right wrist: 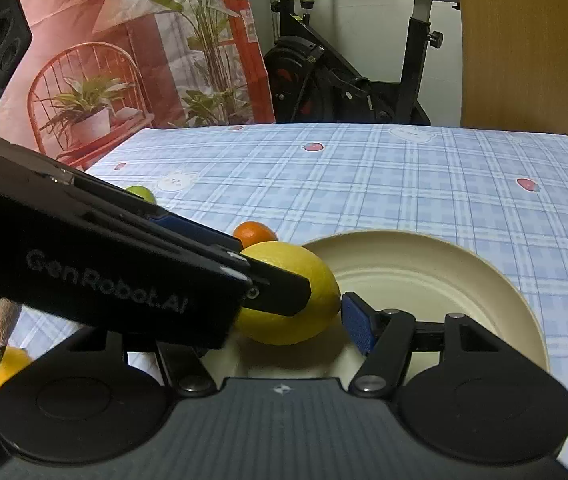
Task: Organize fruits
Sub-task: 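Carry the lemon over the beige plate and open the left gripper, then move the left gripper back to the second yellow lemon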
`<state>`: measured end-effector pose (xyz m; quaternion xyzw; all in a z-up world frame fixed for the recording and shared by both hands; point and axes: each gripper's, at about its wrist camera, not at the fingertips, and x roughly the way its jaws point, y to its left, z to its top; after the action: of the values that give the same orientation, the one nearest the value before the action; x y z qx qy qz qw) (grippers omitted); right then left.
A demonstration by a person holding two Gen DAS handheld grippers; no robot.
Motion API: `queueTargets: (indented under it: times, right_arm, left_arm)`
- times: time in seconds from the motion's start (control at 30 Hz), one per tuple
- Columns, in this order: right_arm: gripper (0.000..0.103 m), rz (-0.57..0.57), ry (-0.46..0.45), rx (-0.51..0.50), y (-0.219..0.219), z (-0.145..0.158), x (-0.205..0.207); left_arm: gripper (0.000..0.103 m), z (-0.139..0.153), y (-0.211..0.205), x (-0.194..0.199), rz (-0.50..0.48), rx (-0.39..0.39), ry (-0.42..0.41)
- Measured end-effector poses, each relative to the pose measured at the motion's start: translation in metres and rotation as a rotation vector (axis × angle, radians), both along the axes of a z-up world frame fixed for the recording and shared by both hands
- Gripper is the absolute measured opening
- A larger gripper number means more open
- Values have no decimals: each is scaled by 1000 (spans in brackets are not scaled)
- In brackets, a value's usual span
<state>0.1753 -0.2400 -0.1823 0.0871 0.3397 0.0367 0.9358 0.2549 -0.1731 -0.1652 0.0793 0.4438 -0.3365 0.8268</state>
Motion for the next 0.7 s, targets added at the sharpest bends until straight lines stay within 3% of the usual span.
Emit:
queueTargets:
  times: [0.43,0.7]
  right_arm:
    - [67,-38,-13,-17,0,2,0]
    - [68,-64,-43,7,3,13,-25]
  left_arm:
    - [54,2,1,5,62,-23,-18]
    - [54,22,34,-13,123,-94,-44]
